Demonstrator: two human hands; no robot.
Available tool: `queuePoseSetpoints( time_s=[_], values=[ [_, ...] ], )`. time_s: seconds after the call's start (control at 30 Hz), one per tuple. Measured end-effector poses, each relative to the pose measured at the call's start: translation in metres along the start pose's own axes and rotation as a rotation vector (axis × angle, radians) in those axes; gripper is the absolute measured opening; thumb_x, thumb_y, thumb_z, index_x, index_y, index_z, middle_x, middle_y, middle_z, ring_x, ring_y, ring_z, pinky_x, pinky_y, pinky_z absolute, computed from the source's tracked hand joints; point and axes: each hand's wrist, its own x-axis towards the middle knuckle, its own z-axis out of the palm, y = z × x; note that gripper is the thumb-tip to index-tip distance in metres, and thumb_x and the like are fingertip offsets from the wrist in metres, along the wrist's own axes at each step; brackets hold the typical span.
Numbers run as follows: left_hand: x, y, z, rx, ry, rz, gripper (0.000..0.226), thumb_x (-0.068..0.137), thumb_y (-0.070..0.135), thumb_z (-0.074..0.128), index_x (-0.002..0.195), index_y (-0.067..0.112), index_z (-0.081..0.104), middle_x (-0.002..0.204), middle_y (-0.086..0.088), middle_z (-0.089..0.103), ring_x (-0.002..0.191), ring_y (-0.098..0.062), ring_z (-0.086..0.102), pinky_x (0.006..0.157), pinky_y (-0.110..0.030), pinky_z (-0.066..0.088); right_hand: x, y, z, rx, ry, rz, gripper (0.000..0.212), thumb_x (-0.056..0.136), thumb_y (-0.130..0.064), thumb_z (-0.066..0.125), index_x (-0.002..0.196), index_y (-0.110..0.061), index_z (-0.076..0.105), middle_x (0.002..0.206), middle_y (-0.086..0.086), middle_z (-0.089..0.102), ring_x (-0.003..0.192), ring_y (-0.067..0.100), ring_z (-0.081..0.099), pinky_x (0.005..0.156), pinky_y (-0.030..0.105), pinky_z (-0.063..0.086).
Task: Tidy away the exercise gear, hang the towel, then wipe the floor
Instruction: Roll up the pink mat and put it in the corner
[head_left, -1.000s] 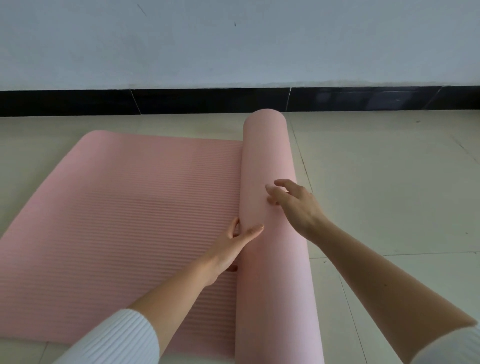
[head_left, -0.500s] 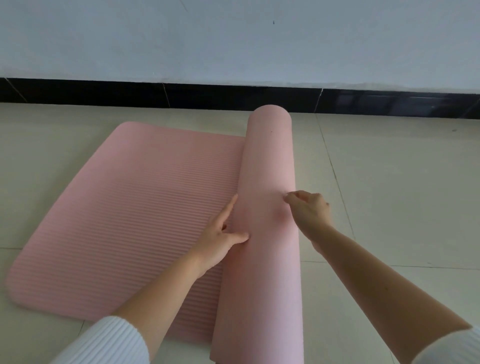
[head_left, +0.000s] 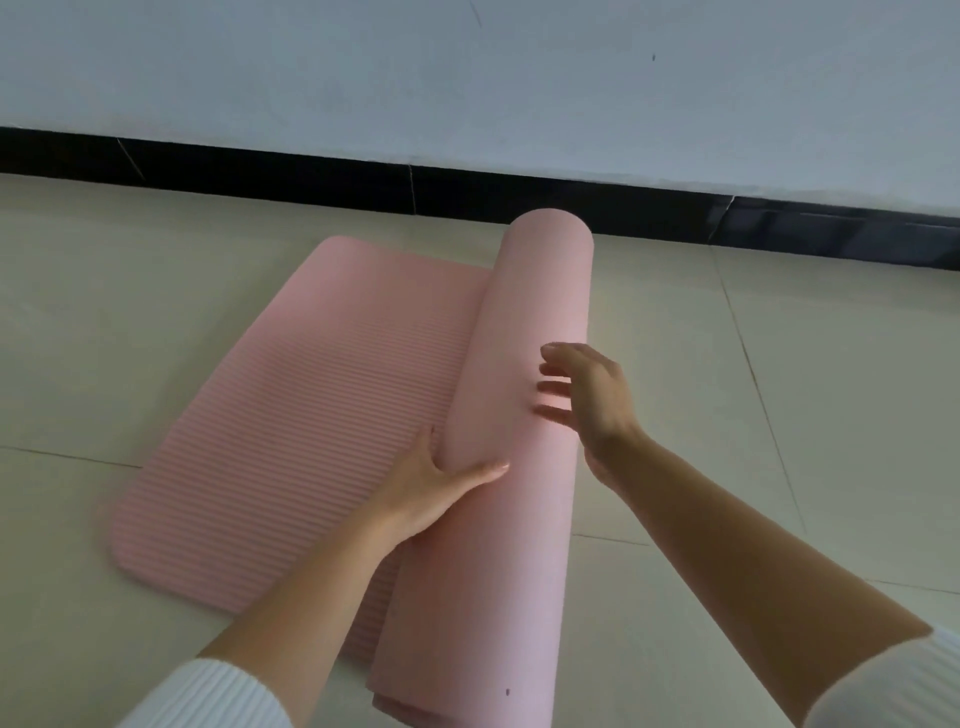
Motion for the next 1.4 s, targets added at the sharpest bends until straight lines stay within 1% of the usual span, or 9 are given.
queuePoseSetpoints(
  time_s=[0.13,0.23,0.33,0.5,0.63,0.9,1.0,1.17,1.4],
  values=[
    [-0.007,-0.005,-0.037,-0.052,0.060,0.057,0.095,0.067,0.054,0.076,0.143,0.053,0.018,0.149,0.008,0.028,0.125,-0.007,0.043,0.105,-0.028,0.034,0.005,0.007,0.012,-0.537,0.120,-0.021,0.027,0.090,-0.017,0.048,0.107,-0.006,0.067,0.091,0.003,0.060,0.081,0.020,0.051,0.069,0.027,0.037],
    [-0.008,-0.008,-0.058,-0.090,0.123,0.095,0.061,0.086,0.030,0.063,0.138,0.047,0.038,0.131,0.016,0.043,0.095,0.012,0.045,0.082,-0.012,0.032,-0.007,0.007,0.036,-0.595,0.006,-0.088,0.029,0.094,-0.025,0.047,0.110,-0.019,0.070,0.110,0.001,0.064,0.091,0.021,0.054,0.078,0.031,0.043],
    [0.003,-0.013,-0.075,-0.020,0.238,0.179,0.039,0.091,0.025,0.052,0.128,0.040,0.054,0.124,0.020,0.055,0.107,0.005,0.052,0.080,-0.013,0.036,-0.007,-0.001,0.064,-0.473,-0.131,-0.077,0.032,0.096,-0.035,0.047,0.110,-0.018,0.069,0.110,0.002,0.066,0.098,0.020,0.056,0.079,0.029,0.044],
    [0.010,-0.017,-0.094,0.183,0.154,0.155,0.109,0.059,0.078,0.065,0.148,0.032,0.021,0.145,0.017,0.035,0.133,-0.007,0.036,0.110,-0.034,0.032,0.008,-0.008,0.108,-0.085,-0.253,0.016,0.031,0.094,-0.028,0.049,0.119,-0.016,0.065,0.116,0.001,0.065,0.107,0.018,0.060,0.093,0.035,0.050],
    [0.007,-0.026,-0.134,0.072,0.103,0.141,0.088,0.073,0.053,0.072,0.145,0.037,0.024,0.136,0.023,0.040,0.122,0.000,0.041,0.101,-0.022,0.032,0.020,-0.005,0.120,-0.357,0.002,-0.113,0.030,0.092,-0.014,0.048,0.117,-0.014,0.064,0.112,-0.001,0.062,0.093,0.018,0.055,0.071,0.026,0.043],
    [0.022,-0.029,-0.203,0.416,0.432,0.191,0.058,0.081,-0.003,0.046,0.129,0.026,0.058,0.137,0.000,0.052,0.125,-0.015,0.046,0.097,-0.017,0.030,0.016,0.017,0.181,-0.761,-0.261,-0.220,0.037,0.096,-0.049,0.039,0.132,-0.048,0.048,0.129,-0.010,0.034,0.126,0.014,0.030,0.107,0.039,0.026],
    [0.029,-0.027,-0.211,0.465,0.467,0.230,0.043,0.093,0.027,0.047,0.135,0.020,0.051,0.138,-0.007,0.050,0.126,-0.020,0.046,0.104,-0.025,0.032,0.023,0.001,0.203,-0.377,-0.332,-0.116,0.036,0.097,-0.043,0.044,0.127,-0.030,0.059,0.118,-0.008,0.052,0.120,0.016,0.047,0.098,0.034,0.044],
    [0.032,-0.036,-0.231,0.510,0.267,-0.055,0.118,0.049,0.093,0.050,0.142,0.024,0.030,0.142,0.002,0.045,0.126,-0.023,0.047,0.102,-0.042,0.041,0.049,-0.006,0.207,0.124,-0.235,0.076,0.024,0.093,-0.021,0.052,0.114,-0.014,0.062,0.108,0.009,0.066,0.097,0.025,0.065,0.087,0.045,0.055],
    [0.046,-0.050,-0.305,0.572,0.442,0.118,0.058,0.092,0.015,0.047,0.140,0.044,0.035,0.145,-0.001,0.042,0.131,-0.021,0.041,0.108,-0.031,0.032,0.065,0.051,0.251,-0.174,-0.306,0.298,0.052,0.082,-0.050,0.066,0.118,-0.015,0.052,0.109,0.000,0.057,0.103,0.020,0.057,0.086,0.041,0.053]
  ],
)
